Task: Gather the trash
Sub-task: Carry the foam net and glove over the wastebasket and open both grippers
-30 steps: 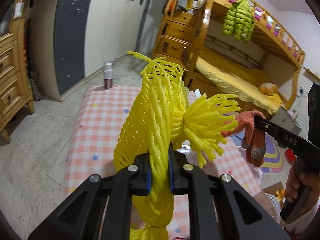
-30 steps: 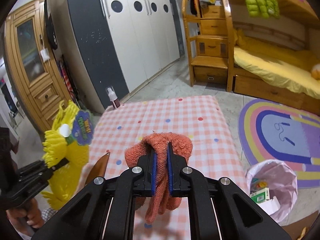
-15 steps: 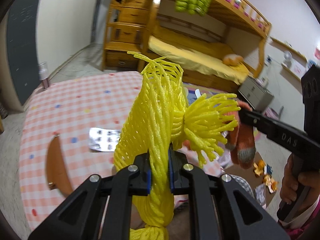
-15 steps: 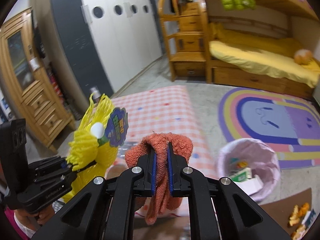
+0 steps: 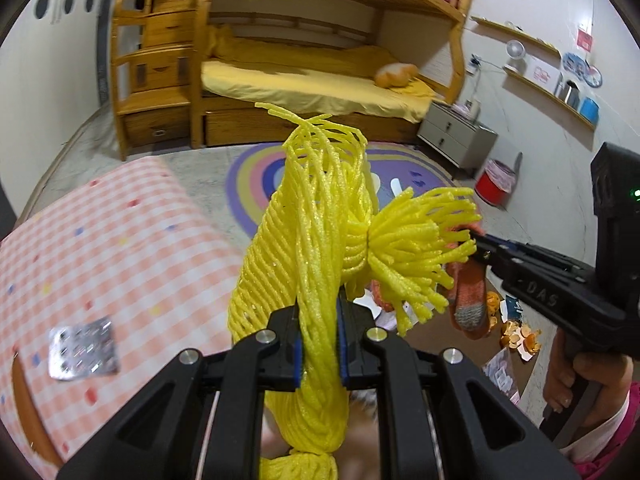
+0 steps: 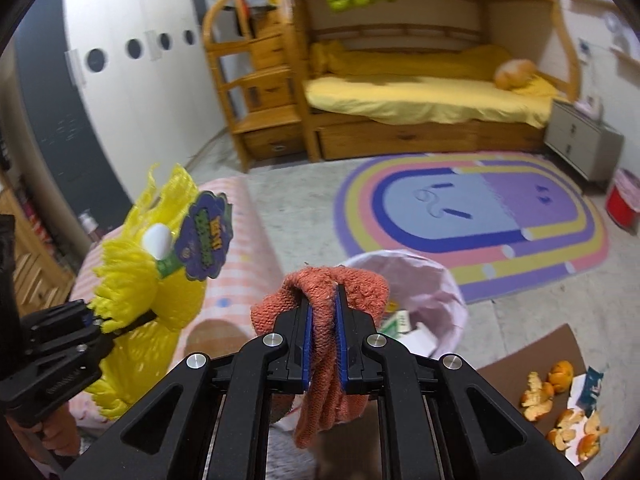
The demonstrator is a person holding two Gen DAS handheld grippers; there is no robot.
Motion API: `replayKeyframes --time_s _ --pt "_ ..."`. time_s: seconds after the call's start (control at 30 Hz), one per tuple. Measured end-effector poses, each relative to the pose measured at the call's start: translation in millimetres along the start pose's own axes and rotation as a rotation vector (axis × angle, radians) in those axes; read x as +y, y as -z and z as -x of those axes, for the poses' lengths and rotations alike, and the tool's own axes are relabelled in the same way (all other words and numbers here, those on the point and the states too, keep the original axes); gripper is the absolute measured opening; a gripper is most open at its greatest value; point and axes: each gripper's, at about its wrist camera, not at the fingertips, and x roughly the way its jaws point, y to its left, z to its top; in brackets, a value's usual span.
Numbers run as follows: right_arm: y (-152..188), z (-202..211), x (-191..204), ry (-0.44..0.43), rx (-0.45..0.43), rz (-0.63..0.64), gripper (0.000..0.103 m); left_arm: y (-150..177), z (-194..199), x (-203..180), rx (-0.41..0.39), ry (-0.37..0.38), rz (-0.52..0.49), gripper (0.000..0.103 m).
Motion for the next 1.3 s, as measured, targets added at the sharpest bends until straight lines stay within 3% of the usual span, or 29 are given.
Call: replayKeyframes --time_s 0.23,0.3,0.37,0.4,0.73,0.8,0.87,0.93,1.07,1.3 --pt "-12.6 -55.3 -49.6 0.057 0.081 -0.081 0.017 -20.9 -41.8 -15.3 0.043 0.038 -0.02 0.01" --pt "-13.0 -67.6 -59.4 0.059 0.102 -0.107 0.027 -24.1 -49.3 -17.4 0.051 0.039 -0.024 0.01" --pt "-13.1 -76.2 -67.4 0.068 0.109 -0.13 0.05 -26.5 -57.4 -16.8 0.061 0.041 -0.026 0.01" --pt "-13.6 -76.7 -69.9 0.068 0.1 -0.136 0.053 -27.7 -61.2 -18.6 0.065 0.04 -0.028 0.01" --pt "-14.9 -50.9 -97.5 0.096 0.01 -0.205 0.055 -44.0 -111.7 -35.2 0.139 0.083 -0.049 0.012" --pt "-15.7 -44.9 -103.3 0.105 -0.002 -0.216 0.055 -50.0 -122.4 -41.1 0.144 0.104 -0.056 0.019" --pt "-15.7 -39.0 -108.7 0.115 -0.015 -0.227 0.055 -55.0 -127.0 -44.0 0.135 0.122 -0.06 0.041" --pt "-15.7 -32.0 -114.4 0.121 -0.034 -0.243 0.055 -57.8 -124.5 -46.0 0.099 0.136 -0.065 0.076" --pt "-16.3 -19.9 -119.0 0.136 -0.079 -0.261 0.056 -58.9 -110.6 -46.2 0.042 0.116 -0.082 0.083" --pt "-13.0 -9.0 -100.5 0.108 -0.081 -0.229 0.056 -52.0 -88.1 -29.7 0.031 0.033 -0.037 0.083"
